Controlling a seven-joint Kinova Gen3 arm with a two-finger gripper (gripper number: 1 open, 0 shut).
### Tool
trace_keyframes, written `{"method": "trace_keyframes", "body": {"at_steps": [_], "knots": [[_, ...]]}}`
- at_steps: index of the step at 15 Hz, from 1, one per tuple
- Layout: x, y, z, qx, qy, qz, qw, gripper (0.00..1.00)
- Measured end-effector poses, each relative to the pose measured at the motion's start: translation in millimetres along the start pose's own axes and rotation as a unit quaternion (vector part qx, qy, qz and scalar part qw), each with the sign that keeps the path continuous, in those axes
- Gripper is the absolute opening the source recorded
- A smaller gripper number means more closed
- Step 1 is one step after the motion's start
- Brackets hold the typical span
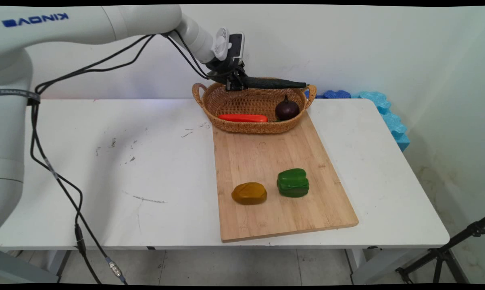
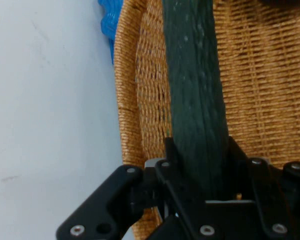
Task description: Place the picked object in the vegetable basket
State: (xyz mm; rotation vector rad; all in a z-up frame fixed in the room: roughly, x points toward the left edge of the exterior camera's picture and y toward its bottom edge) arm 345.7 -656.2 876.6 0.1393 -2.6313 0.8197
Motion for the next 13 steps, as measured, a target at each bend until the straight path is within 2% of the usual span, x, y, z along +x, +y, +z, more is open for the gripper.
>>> {"method": "trace_keyframes", "body": {"at_steps": [7, 8, 13], "knots": [[-11.5, -1.5, 33.7, -0.005, -0.004, 0.012, 0.9999, 0.0], [-12.8, -1.4, 36.2, -0.005, -0.005, 0.012, 0.9999, 1.0], [-17.6, 1.4, 44.1, -0.006, -0.006, 0.016, 0.9998, 1.0]]}}
